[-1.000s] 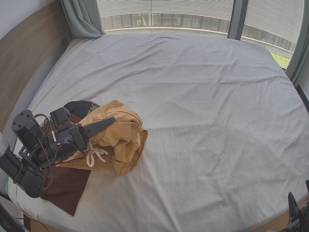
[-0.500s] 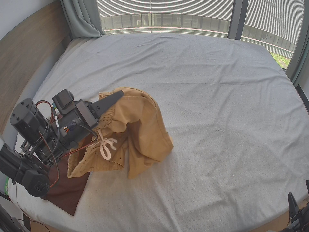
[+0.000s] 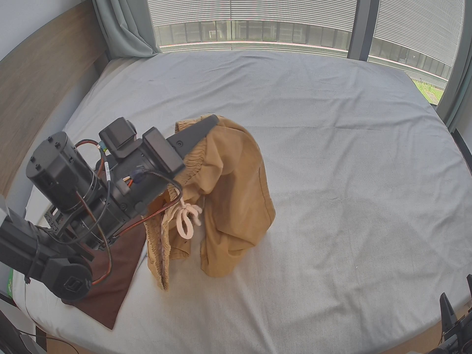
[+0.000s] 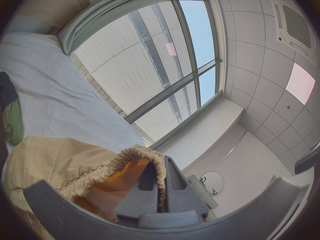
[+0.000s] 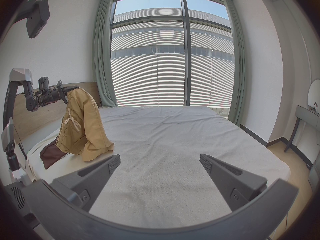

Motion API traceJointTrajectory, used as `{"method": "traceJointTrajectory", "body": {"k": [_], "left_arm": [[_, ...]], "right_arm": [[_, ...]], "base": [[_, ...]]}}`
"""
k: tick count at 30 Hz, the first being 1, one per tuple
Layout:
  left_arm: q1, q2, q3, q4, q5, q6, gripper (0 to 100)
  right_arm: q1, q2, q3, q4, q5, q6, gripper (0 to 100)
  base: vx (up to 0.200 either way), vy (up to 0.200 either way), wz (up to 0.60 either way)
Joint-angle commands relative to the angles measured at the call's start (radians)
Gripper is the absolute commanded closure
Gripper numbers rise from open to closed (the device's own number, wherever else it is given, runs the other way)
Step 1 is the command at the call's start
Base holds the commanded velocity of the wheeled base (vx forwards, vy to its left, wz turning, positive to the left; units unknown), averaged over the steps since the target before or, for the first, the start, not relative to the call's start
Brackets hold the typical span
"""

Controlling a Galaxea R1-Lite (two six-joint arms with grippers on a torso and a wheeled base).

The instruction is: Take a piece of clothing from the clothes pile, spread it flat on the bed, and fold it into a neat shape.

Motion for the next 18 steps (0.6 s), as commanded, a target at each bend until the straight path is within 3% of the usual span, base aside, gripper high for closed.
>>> {"method": "traceJointTrajectory", "body": {"k": [1, 18], "left_arm": [[-0.046, 0.032, -0.041, 0.003, 0.021, -0.002, 100], [-0.190, 0.169, -0.136, 0.027, 0.050, -0.002, 100]], "right_arm": [[-0.003, -0.015, 0.016, 0.000, 0.000, -0.001, 0], [-0.001, -0.015, 0.015, 0.006, 0.000, -0.002, 0]], "base": [[0.000, 0.000, 0.00], [0.000, 0.000, 0.00]]}}
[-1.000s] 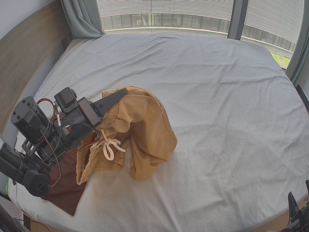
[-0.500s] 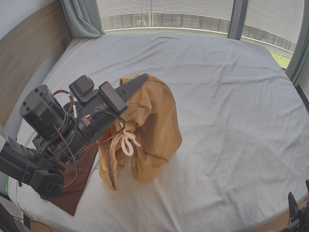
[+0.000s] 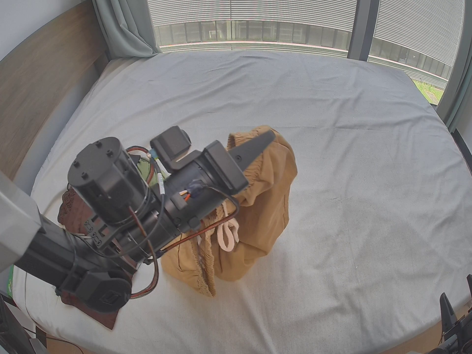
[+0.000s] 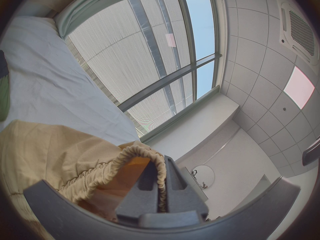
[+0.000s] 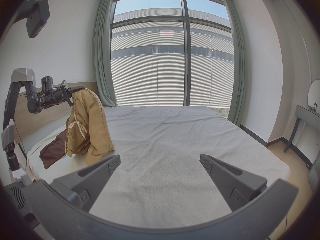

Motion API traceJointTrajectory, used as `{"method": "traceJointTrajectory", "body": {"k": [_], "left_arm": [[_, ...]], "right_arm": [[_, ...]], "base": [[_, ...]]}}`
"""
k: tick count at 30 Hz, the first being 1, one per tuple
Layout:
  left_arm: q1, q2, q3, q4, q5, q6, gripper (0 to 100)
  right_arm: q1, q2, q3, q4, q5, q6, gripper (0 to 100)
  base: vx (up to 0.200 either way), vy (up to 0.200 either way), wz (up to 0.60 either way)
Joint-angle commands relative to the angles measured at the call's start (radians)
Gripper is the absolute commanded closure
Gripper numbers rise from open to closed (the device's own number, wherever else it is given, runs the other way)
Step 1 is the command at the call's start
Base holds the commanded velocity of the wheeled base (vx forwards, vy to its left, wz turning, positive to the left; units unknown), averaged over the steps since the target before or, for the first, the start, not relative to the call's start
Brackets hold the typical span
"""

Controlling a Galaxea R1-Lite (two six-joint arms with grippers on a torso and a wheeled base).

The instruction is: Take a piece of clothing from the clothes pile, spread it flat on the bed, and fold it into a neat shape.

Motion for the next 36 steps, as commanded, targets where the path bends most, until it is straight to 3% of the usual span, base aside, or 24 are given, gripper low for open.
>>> {"method": "traceJointTrajectory", "body": {"k": [1, 12, 20, 23, 27, 31, 36], "left_arm": [[-0.045, 0.061, -0.036, 0.005, -0.001, -0.002, 100], [-0.151, 0.123, -0.133, 0.003, -0.014, -0.058, 100], [-0.191, 0.068, -0.199, -0.005, -0.040, -0.124, 100], [-0.201, 0.008, -0.255, 0.006, -0.037, -0.195, 100], [-0.192, -0.050, -0.286, 0.017, -0.031, -0.258, 100], [-0.180, -0.064, -0.260, 0.041, -0.026, -0.259, 100], [-0.076, -0.027, -0.142, 0.031, -0.046, -0.244, 100]], "right_arm": [[0.000, -0.015, 0.015, 0.005, 0.000, -0.001, 0], [0.000, -0.016, 0.013, 0.008, 0.002, -0.001, 0], [0.000, -0.016, 0.013, 0.008, 0.002, -0.001, 0], [0.000, -0.016, 0.013, 0.008, 0.000, -0.001, 0], [0.000, -0.016, 0.013, 0.008, 0.000, -0.001, 0], [0.000, -0.016, 0.013, 0.008, 0.000, -0.001, 0], [0.000, -0.016, 0.015, 0.005, 0.000, -0.001, 0]], "base": [[0.000, 0.000, 0.00], [0.000, 0.000, 0.00], [0.000, 0.000, 0.00], [0.000, 0.000, 0.00], [0.000, 0.000, 0.00], [0.000, 0.000, 0.00], [0.000, 0.000, 0.00]]}}
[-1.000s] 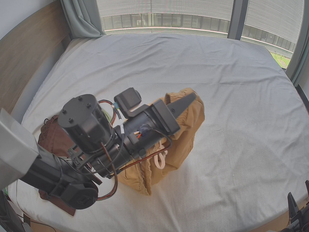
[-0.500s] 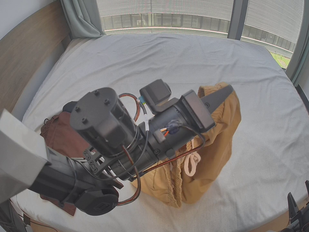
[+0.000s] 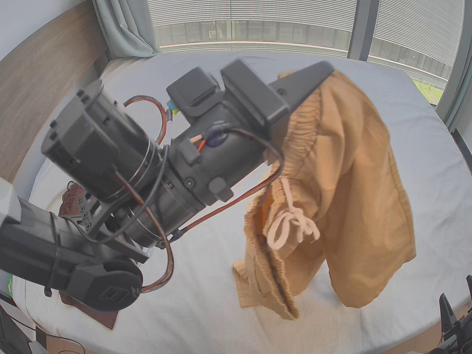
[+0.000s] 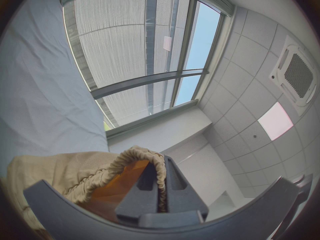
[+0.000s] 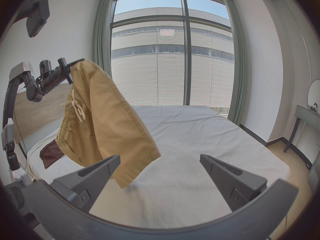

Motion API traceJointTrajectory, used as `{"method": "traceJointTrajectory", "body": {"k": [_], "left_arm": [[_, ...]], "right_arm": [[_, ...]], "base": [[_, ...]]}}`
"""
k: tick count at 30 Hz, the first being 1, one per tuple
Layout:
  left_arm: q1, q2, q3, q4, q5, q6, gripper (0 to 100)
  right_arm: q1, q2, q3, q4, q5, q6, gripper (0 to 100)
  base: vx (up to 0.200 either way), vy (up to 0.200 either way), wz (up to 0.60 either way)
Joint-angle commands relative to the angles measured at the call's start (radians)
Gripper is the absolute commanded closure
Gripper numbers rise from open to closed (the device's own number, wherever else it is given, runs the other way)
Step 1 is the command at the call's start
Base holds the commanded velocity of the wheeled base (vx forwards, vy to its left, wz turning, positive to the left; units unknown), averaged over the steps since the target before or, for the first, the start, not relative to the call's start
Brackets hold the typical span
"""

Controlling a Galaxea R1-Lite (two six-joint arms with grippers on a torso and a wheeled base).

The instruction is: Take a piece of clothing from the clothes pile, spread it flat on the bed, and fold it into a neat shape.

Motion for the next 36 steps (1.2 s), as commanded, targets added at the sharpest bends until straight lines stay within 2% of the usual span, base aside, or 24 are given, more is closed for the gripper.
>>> {"method": "traceJointTrajectory", "body": {"k": [1, 8, 15, 22, 36], "left_arm": [[0.110, 0.039, 0.107, -0.016, -0.022, 0.031, 100], [0.207, 0.130, 0.266, -0.188, -0.100, 0.103, 100], [0.257, 0.133, 0.349, -0.185, -0.113, 0.192, 100], [0.309, 0.136, 0.383, -0.186, -0.113, 0.232, 100], [0.478, 0.169, 0.452, -0.186, -0.125, 0.422, 100]], "right_arm": [[0.000, -0.016, 0.015, -0.004, 0.000, 0.000, 0], [0.000, -0.016, 0.015, -0.004, 0.000, 0.000, 0], [0.000, -0.016, 0.015, -0.002, 0.000, 0.000, 0], [0.000, -0.016, 0.015, -0.002, 0.000, 0.000, 0], [0.000, -0.016, 0.015, -0.002, 0.000, 0.000, 0]], "base": [[0.000, 0.000, 0.00], [0.000, 0.000, 0.00], [0.000, 0.000, 0.00], [0.000, 0.000, 0.00], [0.000, 0.000, 0.00]]}}
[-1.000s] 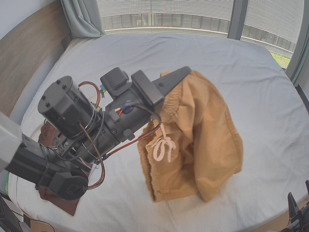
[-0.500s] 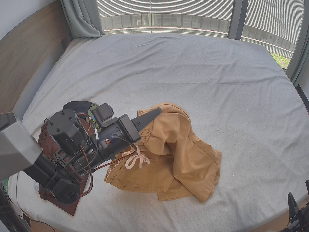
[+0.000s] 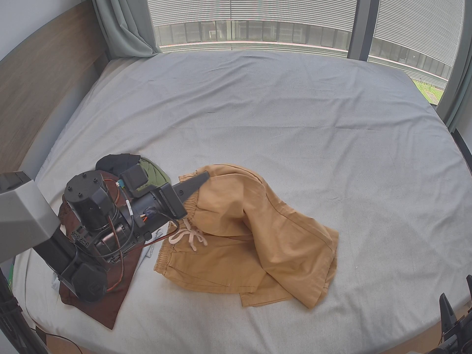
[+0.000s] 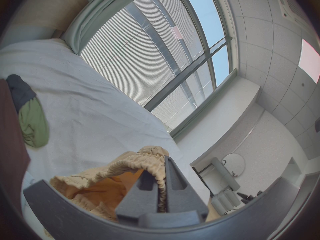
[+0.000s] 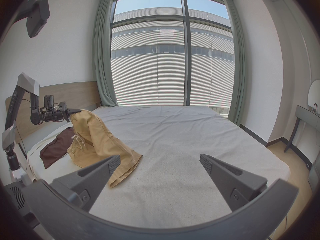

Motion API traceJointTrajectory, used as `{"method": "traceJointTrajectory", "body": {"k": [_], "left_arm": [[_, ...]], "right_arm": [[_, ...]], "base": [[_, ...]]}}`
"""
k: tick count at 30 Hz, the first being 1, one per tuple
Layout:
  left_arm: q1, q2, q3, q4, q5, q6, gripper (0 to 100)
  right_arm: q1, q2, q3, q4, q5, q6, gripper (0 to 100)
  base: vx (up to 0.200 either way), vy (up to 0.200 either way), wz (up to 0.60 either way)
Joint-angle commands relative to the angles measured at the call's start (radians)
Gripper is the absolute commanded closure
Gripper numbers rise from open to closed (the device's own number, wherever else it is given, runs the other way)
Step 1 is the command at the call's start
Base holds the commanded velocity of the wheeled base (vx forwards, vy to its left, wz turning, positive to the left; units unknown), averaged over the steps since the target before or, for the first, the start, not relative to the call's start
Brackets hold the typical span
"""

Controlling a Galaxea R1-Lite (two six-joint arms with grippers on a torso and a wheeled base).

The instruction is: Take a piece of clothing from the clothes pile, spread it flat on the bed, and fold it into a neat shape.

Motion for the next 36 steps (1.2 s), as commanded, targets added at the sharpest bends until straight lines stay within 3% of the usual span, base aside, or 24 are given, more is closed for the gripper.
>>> {"method": "traceJointTrajectory", "body": {"k": [1, 17, 36], "left_arm": [[0.044, 0.017, 0.032, 0.000, -0.001, 0.025, 100], [0.155, 0.076, 0.087, 0.000, 0.008, 0.158, 100], [0.190, 0.086, 0.082, -0.001, 0.002, 0.151, 100]], "right_arm": [[0.000, -0.016, 0.015, 0.000, 0.000, 0.000, 0], [0.000, -0.016, 0.016, -0.004, 0.002, -0.002, 0], [0.000, -0.016, 0.016, -0.007, 0.006, -0.006, 0]], "base": [[0.000, 0.000, 0.00], [0.000, 0.000, 0.00], [0.000, 0.000, 0.00]]}}
